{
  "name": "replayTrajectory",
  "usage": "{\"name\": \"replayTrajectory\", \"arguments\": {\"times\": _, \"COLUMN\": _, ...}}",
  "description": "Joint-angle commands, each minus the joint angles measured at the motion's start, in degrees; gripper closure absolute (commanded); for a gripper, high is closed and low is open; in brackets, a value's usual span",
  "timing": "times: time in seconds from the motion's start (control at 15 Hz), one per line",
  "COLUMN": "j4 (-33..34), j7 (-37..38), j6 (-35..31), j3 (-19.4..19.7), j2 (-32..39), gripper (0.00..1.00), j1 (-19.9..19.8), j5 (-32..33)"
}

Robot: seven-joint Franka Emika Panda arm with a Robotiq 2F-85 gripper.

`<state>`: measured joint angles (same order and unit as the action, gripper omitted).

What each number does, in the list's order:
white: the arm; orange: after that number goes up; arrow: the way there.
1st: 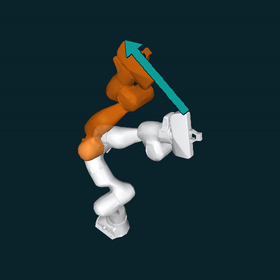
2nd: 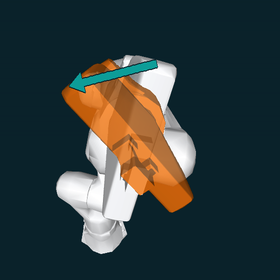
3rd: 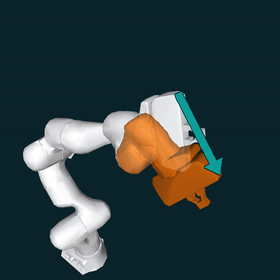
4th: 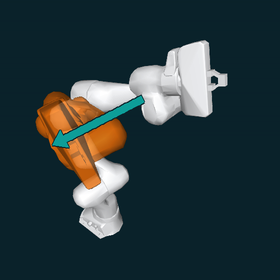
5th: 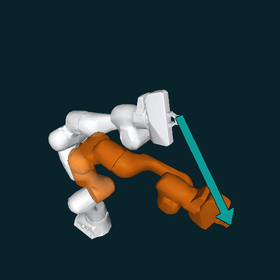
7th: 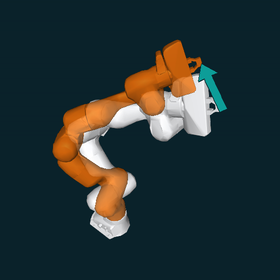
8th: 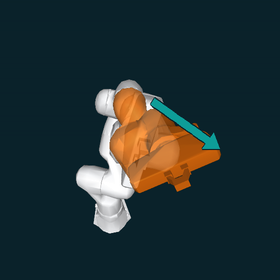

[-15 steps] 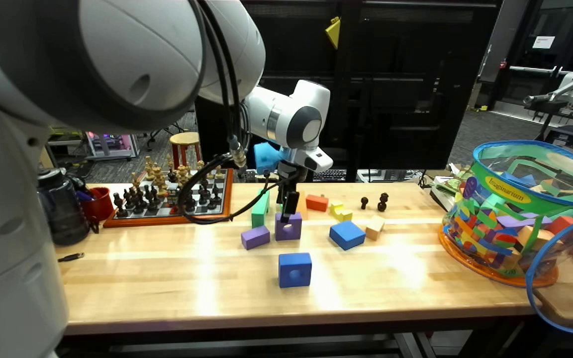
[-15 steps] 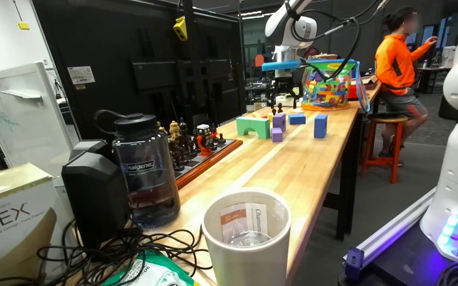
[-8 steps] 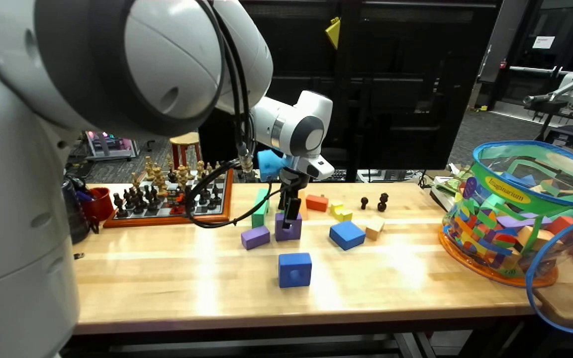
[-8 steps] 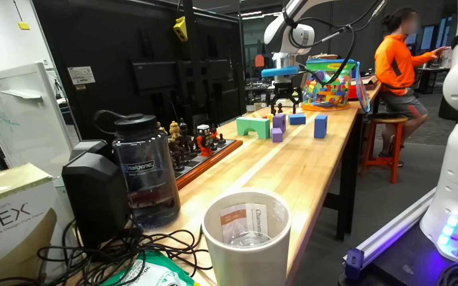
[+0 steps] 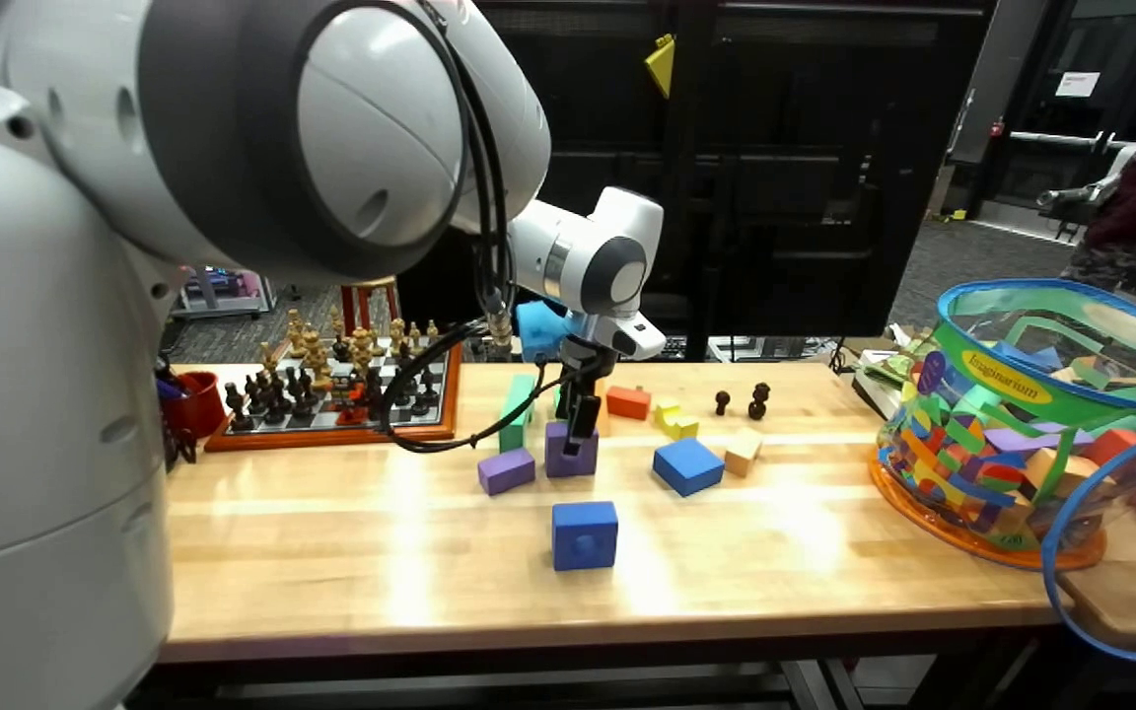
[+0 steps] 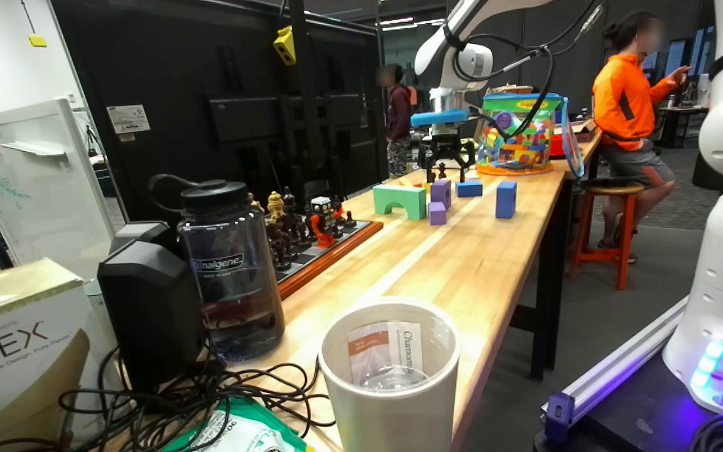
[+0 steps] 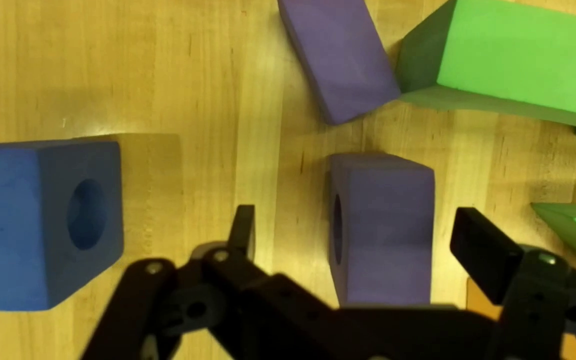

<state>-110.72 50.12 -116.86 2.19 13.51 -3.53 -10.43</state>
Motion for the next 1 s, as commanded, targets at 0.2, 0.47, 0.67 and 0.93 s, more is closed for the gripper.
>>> {"name": "replayTrajectory", "arguments": {"times": 0.2, "j4": 1.53, "j7": 0.54, "j6": 0.3, "j3": 1.06, "j2": 0.65, "gripper": 0.55, "j1": 0.84, "j5": -1.01}}
{"name": "replayTrajectory", "arguments": {"times": 0.47, "j4": 1.54, "j7": 0.44, "j6": 0.26, "j3": 1.13, "j2": 0.53, "gripper": 0.84, "j1": 0.81, "j5": -1.15}}
{"name": "replayTrajectory", "arguments": {"times": 0.67, "j4": 1.46, "j7": 0.51, "j6": 0.2, "j3": 1.17, "j2": 0.34, "gripper": 0.84, "j1": 0.86, "j5": -0.99}}
{"name": "replayTrajectory", "arguments": {"times": 0.93, "j4": 0.54, "j7": 0.85, "j6": 0.32, "j3": 1.15, "j2": -0.73, "gripper": 0.84, "j1": 1.13, "j5": -0.45}}
